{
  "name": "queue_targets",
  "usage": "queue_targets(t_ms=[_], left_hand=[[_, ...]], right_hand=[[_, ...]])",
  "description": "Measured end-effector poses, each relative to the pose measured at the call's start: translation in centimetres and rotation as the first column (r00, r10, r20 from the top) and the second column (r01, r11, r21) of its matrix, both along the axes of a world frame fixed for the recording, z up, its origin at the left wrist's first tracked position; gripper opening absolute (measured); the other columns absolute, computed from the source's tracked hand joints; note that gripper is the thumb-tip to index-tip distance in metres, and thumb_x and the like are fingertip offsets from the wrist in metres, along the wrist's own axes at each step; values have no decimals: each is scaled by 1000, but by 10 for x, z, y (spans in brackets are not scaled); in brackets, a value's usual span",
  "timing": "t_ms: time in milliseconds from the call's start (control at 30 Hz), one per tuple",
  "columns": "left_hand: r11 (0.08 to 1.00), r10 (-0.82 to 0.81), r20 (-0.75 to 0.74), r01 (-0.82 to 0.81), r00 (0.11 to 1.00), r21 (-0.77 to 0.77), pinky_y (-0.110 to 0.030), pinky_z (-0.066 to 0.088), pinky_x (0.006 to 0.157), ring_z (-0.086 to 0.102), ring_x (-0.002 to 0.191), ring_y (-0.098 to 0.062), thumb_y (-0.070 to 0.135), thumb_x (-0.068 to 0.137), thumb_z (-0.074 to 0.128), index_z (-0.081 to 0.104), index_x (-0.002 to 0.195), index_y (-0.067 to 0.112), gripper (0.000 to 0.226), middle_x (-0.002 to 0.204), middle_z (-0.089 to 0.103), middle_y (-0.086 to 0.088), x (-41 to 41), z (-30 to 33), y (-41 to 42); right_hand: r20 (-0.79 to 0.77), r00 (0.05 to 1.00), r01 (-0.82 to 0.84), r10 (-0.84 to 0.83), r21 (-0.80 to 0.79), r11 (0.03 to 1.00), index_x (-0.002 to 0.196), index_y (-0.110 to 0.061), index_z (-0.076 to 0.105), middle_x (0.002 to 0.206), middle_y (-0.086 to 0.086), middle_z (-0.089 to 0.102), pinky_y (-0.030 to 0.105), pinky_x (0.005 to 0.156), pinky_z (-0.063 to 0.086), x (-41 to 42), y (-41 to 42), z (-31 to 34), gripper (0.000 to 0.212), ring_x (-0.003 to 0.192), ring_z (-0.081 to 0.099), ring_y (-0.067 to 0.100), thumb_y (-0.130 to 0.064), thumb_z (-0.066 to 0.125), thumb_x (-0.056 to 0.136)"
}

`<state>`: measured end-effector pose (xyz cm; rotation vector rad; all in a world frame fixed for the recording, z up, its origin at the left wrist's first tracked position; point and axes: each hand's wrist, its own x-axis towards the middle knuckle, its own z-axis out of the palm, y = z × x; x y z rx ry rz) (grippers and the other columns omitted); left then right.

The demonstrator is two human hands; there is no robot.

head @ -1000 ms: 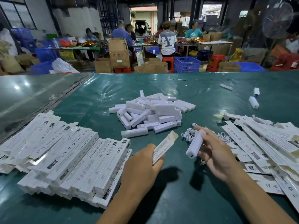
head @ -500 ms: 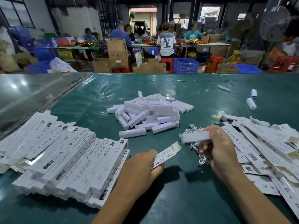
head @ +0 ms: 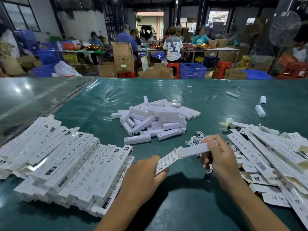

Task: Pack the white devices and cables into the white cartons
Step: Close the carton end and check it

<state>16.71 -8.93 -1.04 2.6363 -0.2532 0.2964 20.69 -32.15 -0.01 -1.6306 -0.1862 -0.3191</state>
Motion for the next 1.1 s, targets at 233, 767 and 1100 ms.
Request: queue_targets(t_ms=[233, 767, 1100], left_hand=[[995, -95, 19, 95, 995, 24, -35, 51, 70, 57, 74, -8, 59, 92, 53, 53, 96, 30, 30, 79, 60, 11, 0, 0, 1], [980, -109, 129, 129, 986, -154, -30, 47, 71, 58, 80, -7, 58, 95, 54, 59, 105, 32, 29, 87, 65, 14, -6, 2, -7], [778, 3, 206, 127, 979, -615, -35, 43, 49, 42, 52, -11, 70, 88, 53, 50, 93, 34, 36, 65, 49, 4, -5, 2, -15]], right_hand=[[-57, 998, -13, 16, 51, 999, 83, -15, 58, 48, 2, 42, 25, 39, 33, 4, -4, -3, 29, 42, 38, 18, -29, 44, 104], [126, 990, -64, 68, -36, 997, 97, -36, 65, 62, 7, 50, 23, 51, 32, -12, 12, 7, 20, 54, 40, 9, -54, 64, 91], [139, 939, 344, -315, -418, 841, 92, -30, 65, 69, -7, 65, 28, 61, 45, 5, -28, 11, 11, 63, 58, 13, -21, 62, 98]])
